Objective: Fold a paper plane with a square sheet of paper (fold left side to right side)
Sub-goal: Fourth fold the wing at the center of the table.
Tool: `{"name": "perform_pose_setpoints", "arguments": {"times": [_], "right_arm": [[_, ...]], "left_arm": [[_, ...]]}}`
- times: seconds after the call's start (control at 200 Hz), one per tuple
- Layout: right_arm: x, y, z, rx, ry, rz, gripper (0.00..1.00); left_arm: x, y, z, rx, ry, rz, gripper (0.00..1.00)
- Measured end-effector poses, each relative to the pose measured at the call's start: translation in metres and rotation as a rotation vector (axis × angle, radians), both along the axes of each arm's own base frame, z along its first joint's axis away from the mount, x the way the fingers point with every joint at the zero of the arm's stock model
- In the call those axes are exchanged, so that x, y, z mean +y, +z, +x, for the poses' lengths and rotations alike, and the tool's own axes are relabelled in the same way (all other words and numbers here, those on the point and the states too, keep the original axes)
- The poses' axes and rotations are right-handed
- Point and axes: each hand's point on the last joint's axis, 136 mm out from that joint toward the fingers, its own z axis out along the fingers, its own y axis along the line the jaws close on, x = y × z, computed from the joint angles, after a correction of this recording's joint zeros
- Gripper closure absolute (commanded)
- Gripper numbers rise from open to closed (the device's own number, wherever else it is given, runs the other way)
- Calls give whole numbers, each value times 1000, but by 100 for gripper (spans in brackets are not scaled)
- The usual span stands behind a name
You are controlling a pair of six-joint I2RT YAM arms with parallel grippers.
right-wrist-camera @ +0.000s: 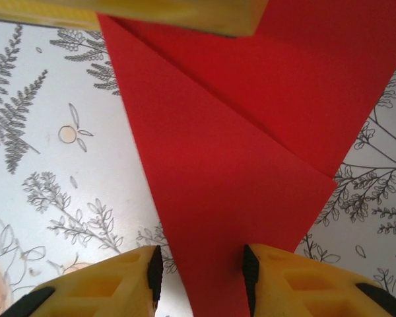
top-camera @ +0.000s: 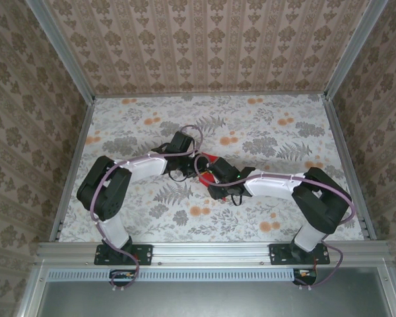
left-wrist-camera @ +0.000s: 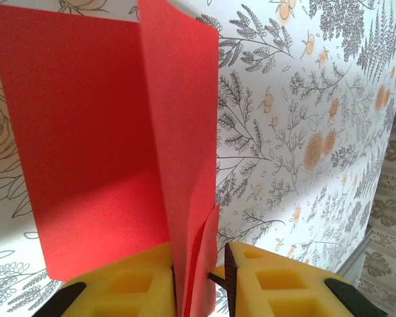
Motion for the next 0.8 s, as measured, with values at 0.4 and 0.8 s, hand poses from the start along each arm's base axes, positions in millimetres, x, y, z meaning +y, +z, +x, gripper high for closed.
{"name": "perform_pose_setpoints", "arguments": {"times": [0.4,0.8], "right_arm": [[-1,2,3,-11,-8,-12,90],[11,4,-5,65,26,75,99]], "left_arm": [[8,-6,-1,21,16,32,55],[44,27,11,-59,94,20,47]]}}
